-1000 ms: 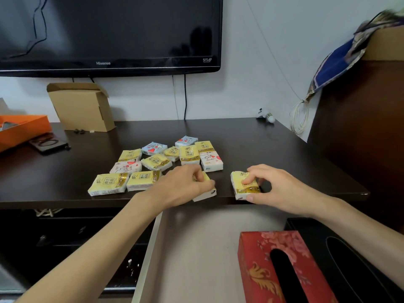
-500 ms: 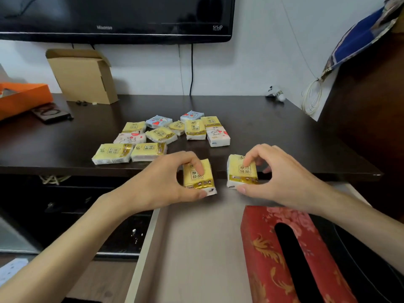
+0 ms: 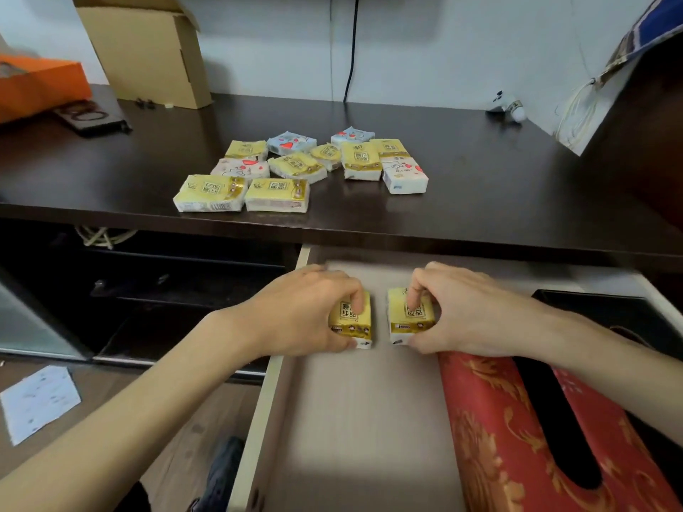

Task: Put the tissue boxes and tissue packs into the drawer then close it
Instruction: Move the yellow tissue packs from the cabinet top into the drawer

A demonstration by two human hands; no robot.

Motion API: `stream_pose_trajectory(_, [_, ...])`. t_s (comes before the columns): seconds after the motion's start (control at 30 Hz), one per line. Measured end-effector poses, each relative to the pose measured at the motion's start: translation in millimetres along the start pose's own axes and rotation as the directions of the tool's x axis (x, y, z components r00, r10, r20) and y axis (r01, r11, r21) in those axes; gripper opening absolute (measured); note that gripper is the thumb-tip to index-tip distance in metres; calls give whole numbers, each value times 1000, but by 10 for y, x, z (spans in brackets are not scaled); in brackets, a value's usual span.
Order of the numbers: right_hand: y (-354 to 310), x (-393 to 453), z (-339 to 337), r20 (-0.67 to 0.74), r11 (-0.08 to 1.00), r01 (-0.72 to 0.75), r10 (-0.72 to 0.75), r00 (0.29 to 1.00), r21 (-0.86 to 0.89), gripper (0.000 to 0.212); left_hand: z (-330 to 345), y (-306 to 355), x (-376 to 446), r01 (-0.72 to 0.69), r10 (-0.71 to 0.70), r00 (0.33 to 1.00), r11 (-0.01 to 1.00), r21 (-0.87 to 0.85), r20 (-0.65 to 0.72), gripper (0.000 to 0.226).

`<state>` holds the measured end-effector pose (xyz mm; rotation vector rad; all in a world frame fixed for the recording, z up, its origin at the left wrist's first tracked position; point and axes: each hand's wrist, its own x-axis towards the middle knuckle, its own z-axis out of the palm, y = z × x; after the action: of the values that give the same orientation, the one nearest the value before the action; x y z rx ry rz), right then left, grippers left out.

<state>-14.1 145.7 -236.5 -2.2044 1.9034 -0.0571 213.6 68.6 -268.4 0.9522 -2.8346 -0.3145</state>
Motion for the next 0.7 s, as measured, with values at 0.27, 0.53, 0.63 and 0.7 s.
stream_pose_trajectory(0.27, [-84,165,113,68,990,-6,16,998,-144,45,96,-51,104,-57,42,995,982,178,90,43])
stream_pose_trajectory(0.53, [-87,199,194,45,977,-4,14,999,-212,48,110,-45,242,-96,70,989,973,210,130,52])
stream_pose_trajectory(0.63, [-96,205,222,38,971,-16,26,999,-238,49,99,-21,282,-91,65,989,974,207,130,53])
stream_pose_trajectory(0.7, [-94,210,237,31,967,-17,25,999,-256,49,92,-13,292,-95,69,989,974,205,130,52])
